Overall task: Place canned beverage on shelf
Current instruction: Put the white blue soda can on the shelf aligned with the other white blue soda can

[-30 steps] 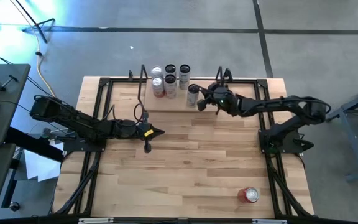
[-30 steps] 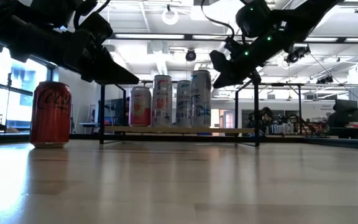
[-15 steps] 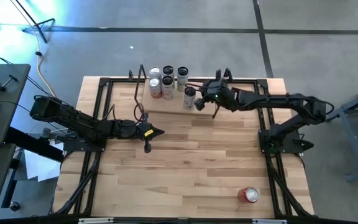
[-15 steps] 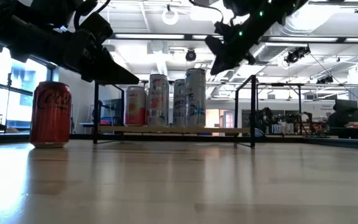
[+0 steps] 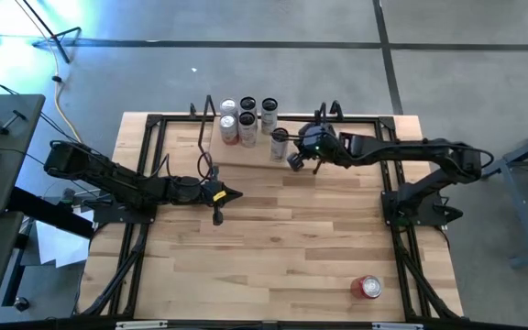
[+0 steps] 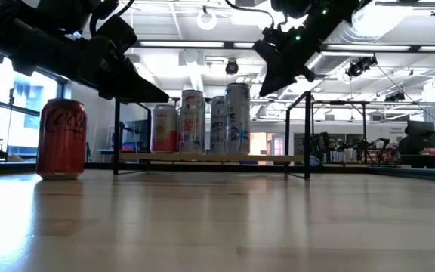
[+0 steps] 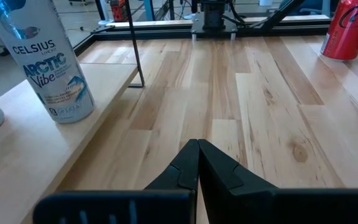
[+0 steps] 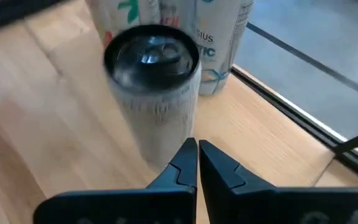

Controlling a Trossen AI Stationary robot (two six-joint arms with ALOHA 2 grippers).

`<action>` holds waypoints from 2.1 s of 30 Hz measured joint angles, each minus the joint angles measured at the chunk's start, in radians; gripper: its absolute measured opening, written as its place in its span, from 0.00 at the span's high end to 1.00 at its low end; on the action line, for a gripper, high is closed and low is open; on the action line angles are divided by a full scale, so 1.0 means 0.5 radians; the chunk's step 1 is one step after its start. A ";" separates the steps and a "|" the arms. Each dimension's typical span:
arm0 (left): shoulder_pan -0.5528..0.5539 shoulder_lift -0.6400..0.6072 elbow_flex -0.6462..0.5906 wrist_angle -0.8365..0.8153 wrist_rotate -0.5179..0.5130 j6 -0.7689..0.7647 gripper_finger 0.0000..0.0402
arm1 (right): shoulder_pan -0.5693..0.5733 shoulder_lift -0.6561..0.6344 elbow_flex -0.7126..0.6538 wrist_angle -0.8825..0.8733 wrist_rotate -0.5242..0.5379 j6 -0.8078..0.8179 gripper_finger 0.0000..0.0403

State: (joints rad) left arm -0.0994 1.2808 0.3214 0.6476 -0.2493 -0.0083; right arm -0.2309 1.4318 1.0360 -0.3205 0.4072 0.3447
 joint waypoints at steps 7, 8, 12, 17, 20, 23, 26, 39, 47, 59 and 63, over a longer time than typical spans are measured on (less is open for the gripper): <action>0.001 0.000 0.000 -0.004 0.000 0.019 1.00 | 0.308 -0.141 0.153 -0.735 -0.078 -0.234 1.00; 0.001 0.000 0.000 -0.004 0.000 0.021 1.00 | 0.340 -0.147 0.155 -0.851 -0.049 -0.225 1.00; 0.002 0.000 0.000 -0.001 0.000 0.022 1.00 | 0.352 -0.144 0.112 -1.066 0.009 -0.159 1.00; -0.002 0.000 0.000 -0.010 0.002 -0.014 1.00 | 0.206 -0.139 -0.026 -0.885 0.018 -0.219 1.00; -0.004 0.000 0.000 -0.011 0.003 -0.015 1.00 | 0.114 -0.139 -0.078 -0.805 0.065 -0.240 1.00; -0.004 0.000 0.000 -0.012 0.003 -0.012 1.00 | 0.046 -0.139 -0.114 -0.698 0.048 -0.285 1.00; -0.003 0.000 0.000 -0.013 0.002 0.004 1.00 | -0.005 -0.139 -0.128 -0.612 0.039 -0.325 1.00; -0.002 0.000 0.000 -0.015 0.002 0.004 1.00 | 0.139 -0.139 0.047 -0.584 0.018 -0.296 1.00; 0.000 0.000 0.000 -0.014 0.001 0.004 1.00 | 0.163 -0.058 0.061 -0.313 0.031 -0.247 1.00; -0.001 0.001 0.000 -0.019 0.001 0.005 1.00 | -0.058 0.146 0.059 0.067 0.004 -0.281 1.00; -0.001 0.001 0.000 -0.029 0.001 0.004 1.00 | -0.114 0.155 0.059 0.144 -0.031 -0.289 1.00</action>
State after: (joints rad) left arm -0.0998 1.2812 0.3214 0.6331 -0.2489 -0.0063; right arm -0.2877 1.5095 1.0653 -0.2483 0.3915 0.2003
